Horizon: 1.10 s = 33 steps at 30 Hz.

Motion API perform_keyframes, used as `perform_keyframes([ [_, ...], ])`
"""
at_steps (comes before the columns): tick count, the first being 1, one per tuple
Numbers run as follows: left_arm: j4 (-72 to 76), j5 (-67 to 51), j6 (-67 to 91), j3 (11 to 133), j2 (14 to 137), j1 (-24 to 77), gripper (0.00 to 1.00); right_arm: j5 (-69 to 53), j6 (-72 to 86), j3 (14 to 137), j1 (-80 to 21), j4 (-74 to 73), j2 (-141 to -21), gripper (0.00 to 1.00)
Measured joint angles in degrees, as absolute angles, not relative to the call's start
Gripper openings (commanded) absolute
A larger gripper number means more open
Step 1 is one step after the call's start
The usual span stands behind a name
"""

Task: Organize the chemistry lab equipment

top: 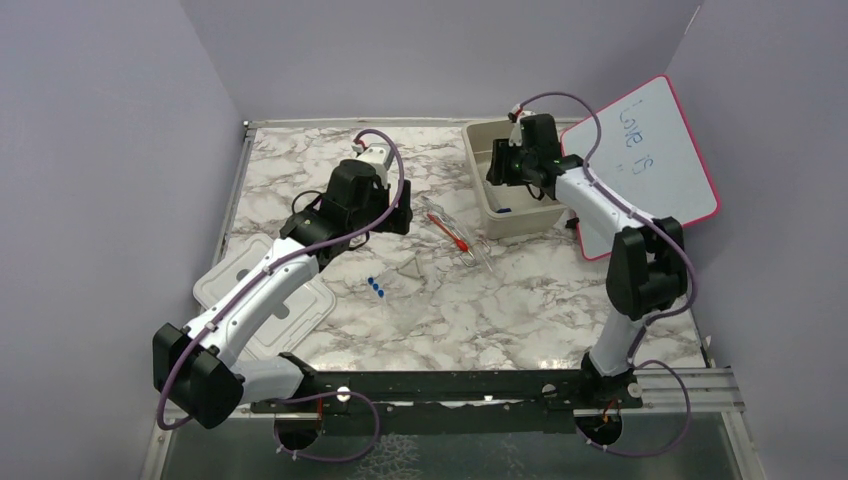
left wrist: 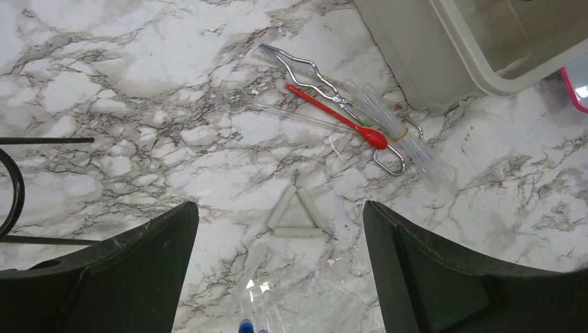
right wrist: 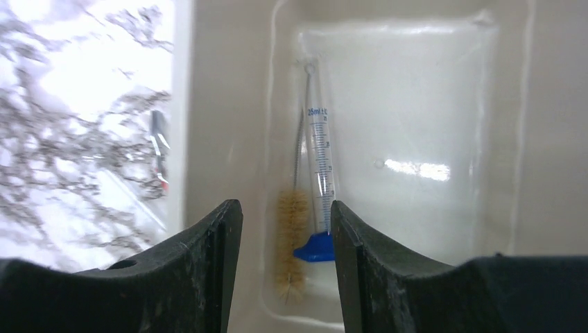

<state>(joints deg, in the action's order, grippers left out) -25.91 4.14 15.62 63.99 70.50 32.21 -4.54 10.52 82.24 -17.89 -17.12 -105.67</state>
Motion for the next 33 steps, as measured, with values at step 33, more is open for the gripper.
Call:
perform_keyframes([
  [33, -12.1, 20.4, 16.4, 51.4, 53.7, 32.2, 0.91, -1.7, 4.4, 86.4, -40.6, -18.1, -119.2, 0.41],
])
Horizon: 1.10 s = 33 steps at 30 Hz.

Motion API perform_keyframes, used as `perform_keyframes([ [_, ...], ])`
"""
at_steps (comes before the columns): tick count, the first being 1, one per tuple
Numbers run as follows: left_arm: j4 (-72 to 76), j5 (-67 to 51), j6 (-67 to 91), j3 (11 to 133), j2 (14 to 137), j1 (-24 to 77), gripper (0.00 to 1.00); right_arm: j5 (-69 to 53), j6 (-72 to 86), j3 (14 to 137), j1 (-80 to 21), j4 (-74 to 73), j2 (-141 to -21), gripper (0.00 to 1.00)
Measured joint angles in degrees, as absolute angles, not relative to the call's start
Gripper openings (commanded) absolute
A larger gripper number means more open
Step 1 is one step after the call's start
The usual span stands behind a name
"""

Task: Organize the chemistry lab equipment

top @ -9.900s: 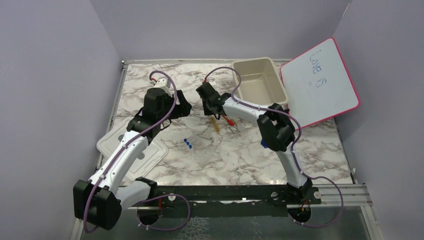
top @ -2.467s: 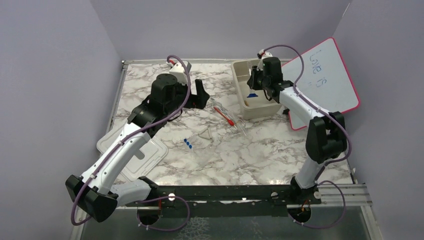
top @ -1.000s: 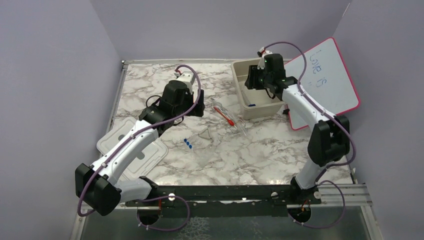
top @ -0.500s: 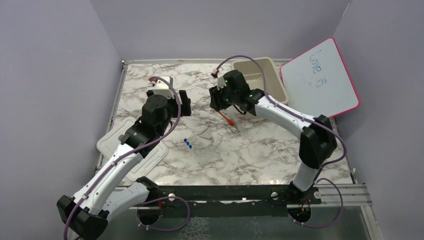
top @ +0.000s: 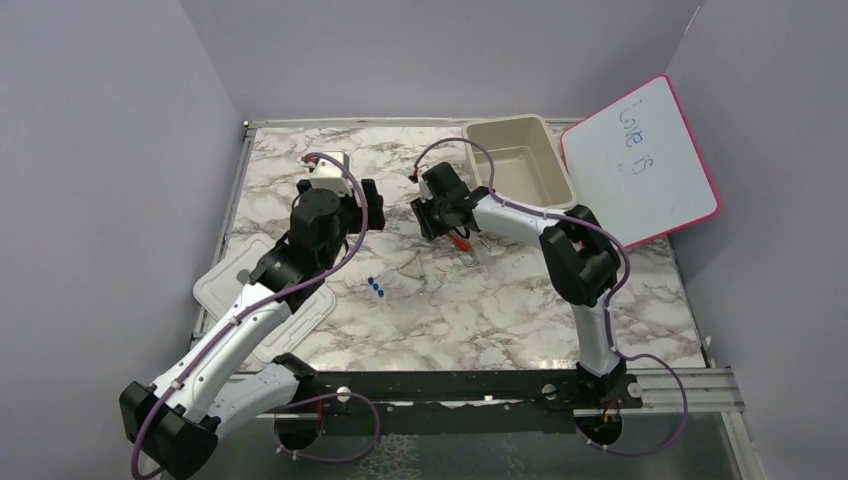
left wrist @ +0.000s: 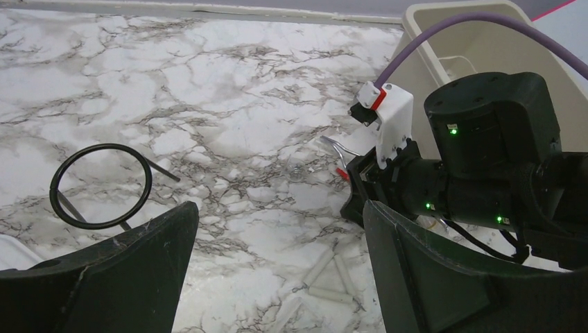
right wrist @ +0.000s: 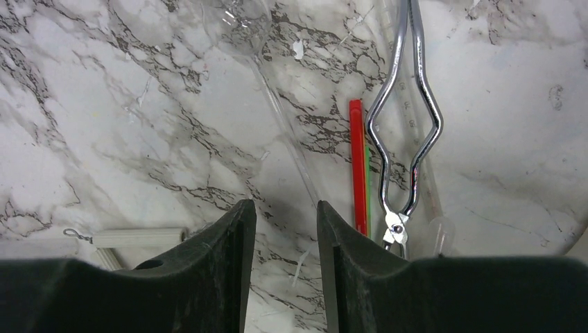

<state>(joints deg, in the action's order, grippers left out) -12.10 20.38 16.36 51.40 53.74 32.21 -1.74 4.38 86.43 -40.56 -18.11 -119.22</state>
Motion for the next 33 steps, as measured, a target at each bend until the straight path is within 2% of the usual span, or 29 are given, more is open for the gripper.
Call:
perform_keyframes([
  [12, -12.1, 20.2, 16.5, 51.4, 54.5, 32.2, 0.91, -1.5, 2.4, 91.0, -40.6, -17.6, -124.3, 0.34],
  [23, -12.1, 20.2, 16.5, 51.3, 54.5, 32.2, 0.91, -0.8, -0.1, 94.7, -40.6, -17.3, -127.0, 0.32],
  [25, -12.1, 20.2, 16.5, 51.3, 54.5, 32.2, 0.91, -0.8, -0.7, 95.6, -40.6, -17.1, -127.7, 0.25],
  [28, -12.1, 20.2, 16.5, 51.3, 54.5, 32.2, 0.91, -0.8, -1.4, 96.7, -40.6, -16.7, -128.6, 0.10],
  [33, -12.1, 20.2, 16.5, 51.3, 54.5, 32.2, 0.91, -0.7, -1.9, 96.7, -40.6, -15.7, -128.7, 0.02],
])
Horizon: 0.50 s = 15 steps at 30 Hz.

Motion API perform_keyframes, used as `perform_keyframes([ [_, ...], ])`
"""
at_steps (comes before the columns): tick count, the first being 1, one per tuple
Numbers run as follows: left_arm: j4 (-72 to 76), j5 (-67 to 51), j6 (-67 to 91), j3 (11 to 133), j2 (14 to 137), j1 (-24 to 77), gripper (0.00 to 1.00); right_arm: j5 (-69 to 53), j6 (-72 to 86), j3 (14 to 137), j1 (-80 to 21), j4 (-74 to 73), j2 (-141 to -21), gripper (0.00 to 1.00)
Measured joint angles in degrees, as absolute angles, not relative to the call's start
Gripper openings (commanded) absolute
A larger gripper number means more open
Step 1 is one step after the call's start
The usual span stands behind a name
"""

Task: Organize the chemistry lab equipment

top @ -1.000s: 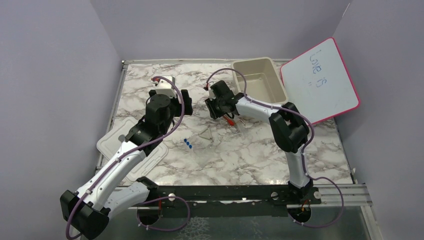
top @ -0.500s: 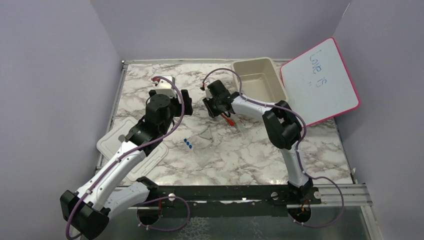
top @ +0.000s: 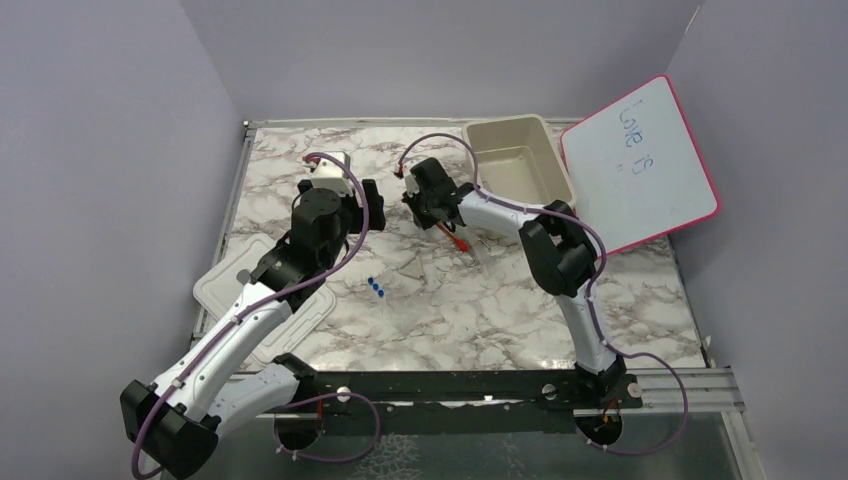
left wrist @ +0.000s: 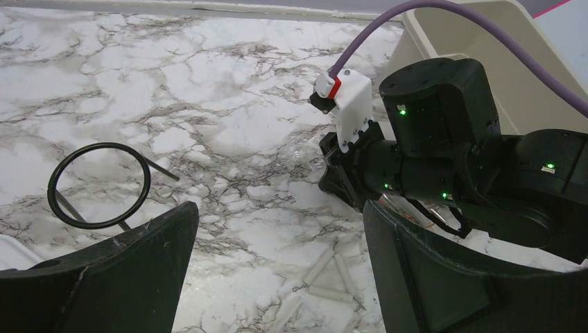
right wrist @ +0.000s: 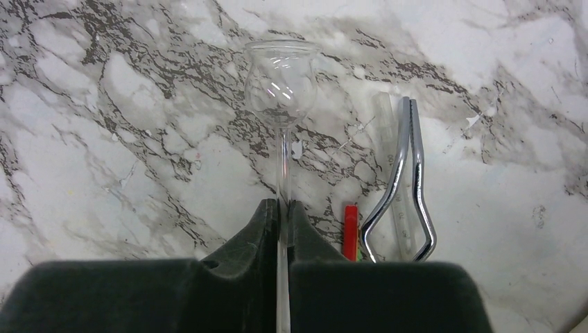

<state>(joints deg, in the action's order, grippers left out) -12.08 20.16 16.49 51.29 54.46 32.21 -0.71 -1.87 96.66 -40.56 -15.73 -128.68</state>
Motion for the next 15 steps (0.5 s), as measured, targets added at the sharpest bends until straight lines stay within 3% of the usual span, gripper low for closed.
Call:
perform_keyframes([
  [6, -12.1, 20.2, 16.5, 51.3, 54.5, 32.2, 0.91, -1.2, -1.8, 91.9, -40.6, -13.3, -124.8, 0.01],
  [15, -12.1, 20.2, 16.5, 51.3, 54.3, 32.2, 0.91, -0.5, -0.7, 86.5, -40.6, -7.8, -104.5, 0.01],
])
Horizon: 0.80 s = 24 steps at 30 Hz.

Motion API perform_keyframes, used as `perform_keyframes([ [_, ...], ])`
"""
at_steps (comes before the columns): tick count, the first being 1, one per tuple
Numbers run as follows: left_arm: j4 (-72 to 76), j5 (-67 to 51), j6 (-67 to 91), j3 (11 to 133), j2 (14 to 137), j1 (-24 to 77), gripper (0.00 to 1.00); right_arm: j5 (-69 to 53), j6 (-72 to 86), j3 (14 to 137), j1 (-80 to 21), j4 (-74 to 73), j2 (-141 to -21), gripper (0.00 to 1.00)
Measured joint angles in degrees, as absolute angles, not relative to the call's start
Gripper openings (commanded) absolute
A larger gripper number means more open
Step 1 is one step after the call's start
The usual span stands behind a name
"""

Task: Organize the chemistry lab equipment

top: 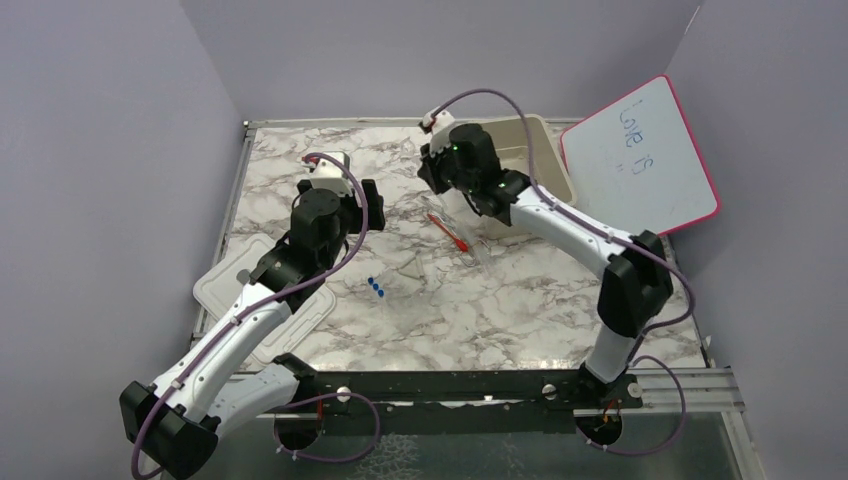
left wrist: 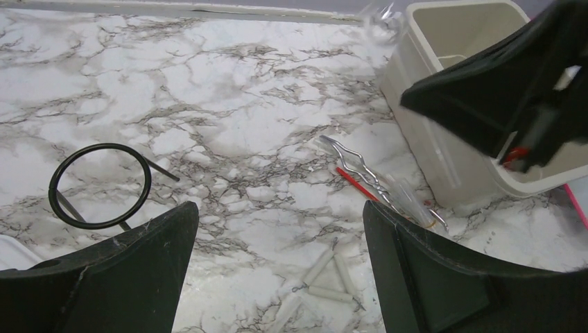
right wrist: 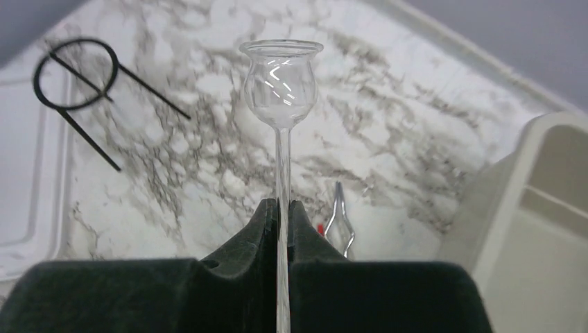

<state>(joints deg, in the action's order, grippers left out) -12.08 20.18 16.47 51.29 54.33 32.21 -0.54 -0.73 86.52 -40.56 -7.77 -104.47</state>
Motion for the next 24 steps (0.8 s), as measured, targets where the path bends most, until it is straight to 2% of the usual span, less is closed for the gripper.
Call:
perform_keyframes([
  [8, -12.1, 20.2, 16.5, 51.3, 54.0, 32.2, 0.91, 3.7, -0.4, 86.6, -36.6, -5.9, -93.8, 0.01],
  [19, -12.1, 20.2, 16.5, 51.1, 54.0, 32.2, 0.91, 3.2, 6.6, 83.9, -16.9, -7.8, -94.7, 0.01],
  [24, -12.1, 20.2, 16.5, 51.1, 54.1, 32.2, 0.91, 2.6, 7.7, 83.3, -14.1, -7.6, -99.8, 0.01],
])
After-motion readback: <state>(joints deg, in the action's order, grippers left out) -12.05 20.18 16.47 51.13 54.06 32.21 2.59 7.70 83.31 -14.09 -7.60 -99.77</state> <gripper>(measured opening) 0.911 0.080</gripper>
